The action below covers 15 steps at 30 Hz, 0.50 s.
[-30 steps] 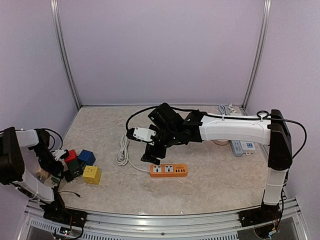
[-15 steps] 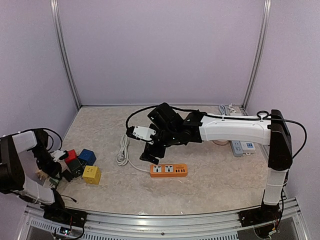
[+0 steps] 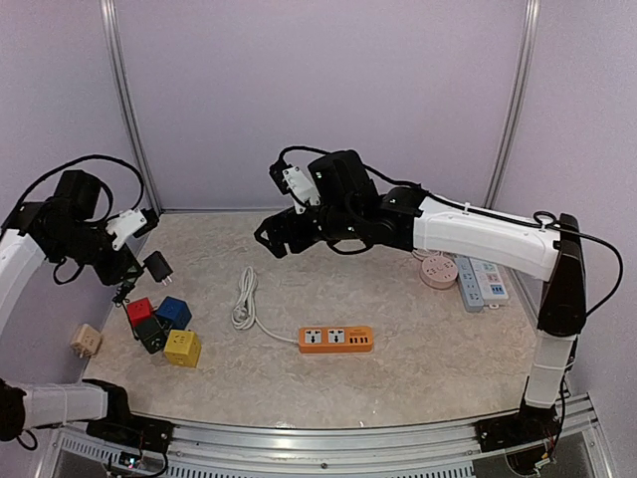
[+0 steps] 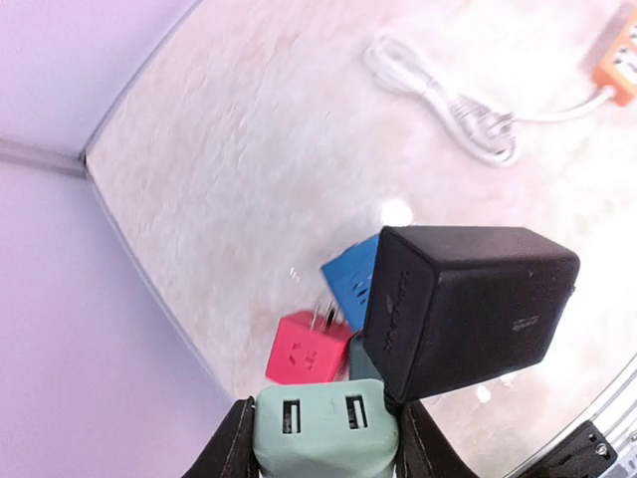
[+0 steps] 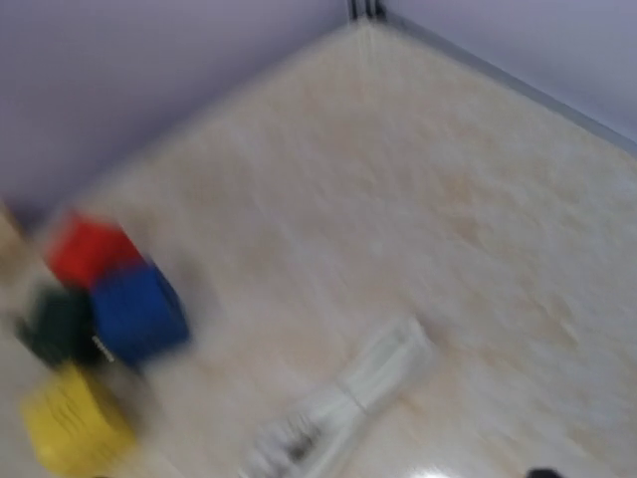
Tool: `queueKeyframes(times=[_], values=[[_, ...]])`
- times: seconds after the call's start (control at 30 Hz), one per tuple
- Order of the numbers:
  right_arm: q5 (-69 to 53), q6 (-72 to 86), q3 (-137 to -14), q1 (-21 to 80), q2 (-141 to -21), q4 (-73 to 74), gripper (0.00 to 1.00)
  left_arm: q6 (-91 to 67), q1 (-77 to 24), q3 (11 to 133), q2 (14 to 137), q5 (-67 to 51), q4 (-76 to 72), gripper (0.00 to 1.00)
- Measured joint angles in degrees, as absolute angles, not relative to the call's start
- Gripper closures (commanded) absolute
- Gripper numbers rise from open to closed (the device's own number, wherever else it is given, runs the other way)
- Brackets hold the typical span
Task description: Insert the plug
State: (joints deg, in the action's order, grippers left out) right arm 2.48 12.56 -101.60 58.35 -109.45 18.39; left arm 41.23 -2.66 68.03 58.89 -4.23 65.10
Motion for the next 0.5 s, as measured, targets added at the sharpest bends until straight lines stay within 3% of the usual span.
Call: queueKeyframes(times=[0.23, 0.5], values=[[-7.8, 25.4, -100.7, 56.8, -109.0, 6.8, 0.19, 37.6, -22.7, 81.0, 61.7, -4.6, 67.3, 1.00], [-25.9, 28.3, -101.5, 58.3, -113.2, -2.5, 0.16, 35.6, -32.4, 79.0, 67.5, -1.7, 66.9, 1.00]])
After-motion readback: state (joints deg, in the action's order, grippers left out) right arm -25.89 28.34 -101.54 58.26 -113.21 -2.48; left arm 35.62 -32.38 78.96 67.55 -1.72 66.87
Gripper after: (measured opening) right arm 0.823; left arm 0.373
